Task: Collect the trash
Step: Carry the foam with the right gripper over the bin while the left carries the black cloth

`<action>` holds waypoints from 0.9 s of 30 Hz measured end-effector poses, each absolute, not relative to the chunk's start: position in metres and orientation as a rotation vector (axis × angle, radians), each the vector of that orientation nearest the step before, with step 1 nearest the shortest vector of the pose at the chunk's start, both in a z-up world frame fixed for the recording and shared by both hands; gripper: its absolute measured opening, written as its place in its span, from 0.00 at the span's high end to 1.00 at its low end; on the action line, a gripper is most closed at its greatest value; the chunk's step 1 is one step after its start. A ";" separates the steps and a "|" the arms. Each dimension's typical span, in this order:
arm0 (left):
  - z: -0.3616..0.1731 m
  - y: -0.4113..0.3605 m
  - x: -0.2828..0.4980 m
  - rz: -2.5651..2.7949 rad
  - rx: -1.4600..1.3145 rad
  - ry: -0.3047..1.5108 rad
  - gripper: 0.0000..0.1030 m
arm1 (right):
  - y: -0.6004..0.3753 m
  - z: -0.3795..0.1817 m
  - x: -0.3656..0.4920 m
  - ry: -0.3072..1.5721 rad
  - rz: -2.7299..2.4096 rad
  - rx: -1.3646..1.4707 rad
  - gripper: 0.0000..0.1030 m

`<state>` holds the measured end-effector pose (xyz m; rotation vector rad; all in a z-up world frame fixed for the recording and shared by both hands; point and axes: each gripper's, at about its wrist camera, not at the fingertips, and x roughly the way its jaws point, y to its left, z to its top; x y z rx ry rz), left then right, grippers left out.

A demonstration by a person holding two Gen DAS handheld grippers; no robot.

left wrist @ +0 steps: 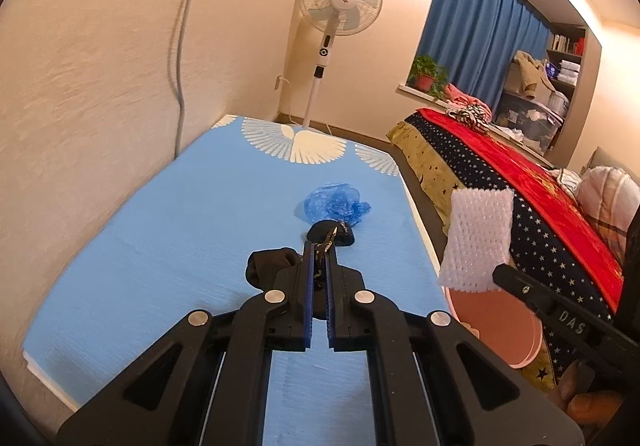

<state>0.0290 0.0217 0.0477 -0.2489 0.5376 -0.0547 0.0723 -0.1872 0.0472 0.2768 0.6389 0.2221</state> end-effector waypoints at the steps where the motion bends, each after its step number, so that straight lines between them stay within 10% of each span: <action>1: 0.048 0.019 0.028 -0.059 -0.244 0.538 0.95 | -0.189 0.049 0.070 0.634 0.219 0.277 0.92; 27: 0.051 -0.010 0.031 -0.126 -0.219 0.526 0.95 | -0.226 0.048 0.062 0.605 0.077 0.274 0.92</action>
